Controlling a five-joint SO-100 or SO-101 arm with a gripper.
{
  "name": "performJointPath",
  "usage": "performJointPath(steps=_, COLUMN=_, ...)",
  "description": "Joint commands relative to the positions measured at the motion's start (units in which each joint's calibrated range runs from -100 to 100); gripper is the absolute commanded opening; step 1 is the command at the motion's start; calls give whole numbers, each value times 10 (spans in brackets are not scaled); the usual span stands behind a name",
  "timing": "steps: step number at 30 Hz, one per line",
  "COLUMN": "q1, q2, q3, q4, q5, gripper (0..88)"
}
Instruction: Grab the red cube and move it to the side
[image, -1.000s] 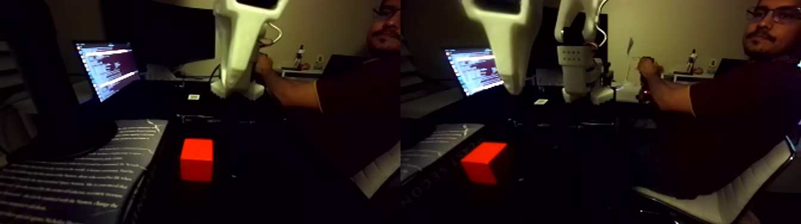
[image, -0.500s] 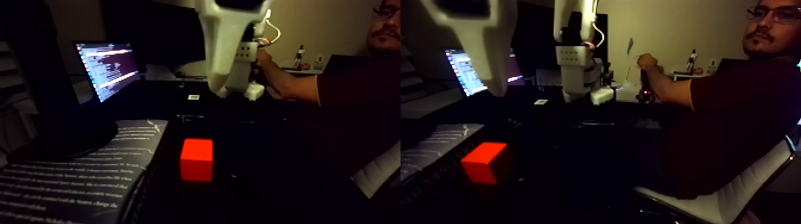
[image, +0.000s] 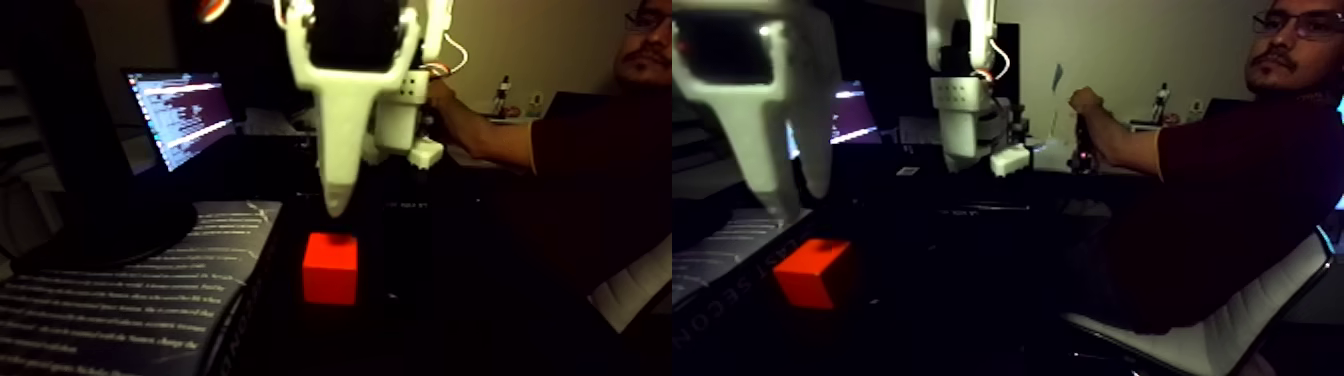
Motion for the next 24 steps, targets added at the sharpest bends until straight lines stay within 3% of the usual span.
performJointPath(steps=1, q1=10, q2=6, q3=0, q4=-26, q5=0, gripper=157)
performJointPath(steps=4, q1=18, q2=12, q3=37, q4=-68, q5=2, gripper=168)
performJointPath(steps=10, q1=12, q2=8, q3=86, q4=-94, q5=2, gripper=279)
performJointPath(steps=24, q1=11, q2=5, q3=90, q4=-105, q5=-12, gripper=284)
